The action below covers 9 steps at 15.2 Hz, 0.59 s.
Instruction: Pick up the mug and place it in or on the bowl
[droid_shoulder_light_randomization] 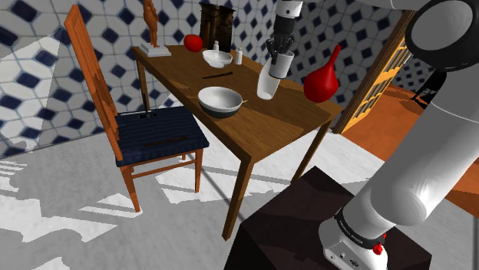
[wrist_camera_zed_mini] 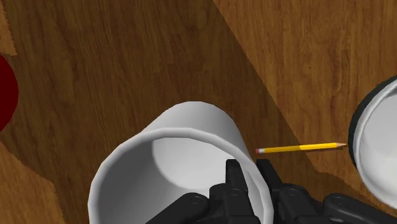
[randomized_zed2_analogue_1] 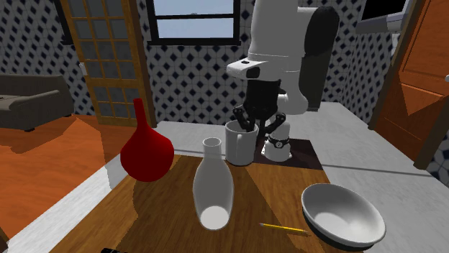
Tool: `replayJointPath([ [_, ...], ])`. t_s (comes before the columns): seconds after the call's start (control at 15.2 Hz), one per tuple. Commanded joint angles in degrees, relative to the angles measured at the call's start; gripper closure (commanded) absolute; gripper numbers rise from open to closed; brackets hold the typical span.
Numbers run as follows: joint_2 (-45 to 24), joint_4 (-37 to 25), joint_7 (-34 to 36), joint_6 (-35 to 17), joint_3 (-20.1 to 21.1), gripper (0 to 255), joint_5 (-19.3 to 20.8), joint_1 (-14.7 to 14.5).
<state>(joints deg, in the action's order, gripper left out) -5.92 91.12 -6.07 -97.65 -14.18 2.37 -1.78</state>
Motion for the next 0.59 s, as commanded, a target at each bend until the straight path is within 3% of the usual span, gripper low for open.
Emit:
replayJointPath([
  [0.0,-0.1,-0.7,2.4,0.7,1.0,255,0.1,-1.3],
  [0.53,-4.0,-6.8,12.1,3.6,5.3,255,0.0,-6.8],
])
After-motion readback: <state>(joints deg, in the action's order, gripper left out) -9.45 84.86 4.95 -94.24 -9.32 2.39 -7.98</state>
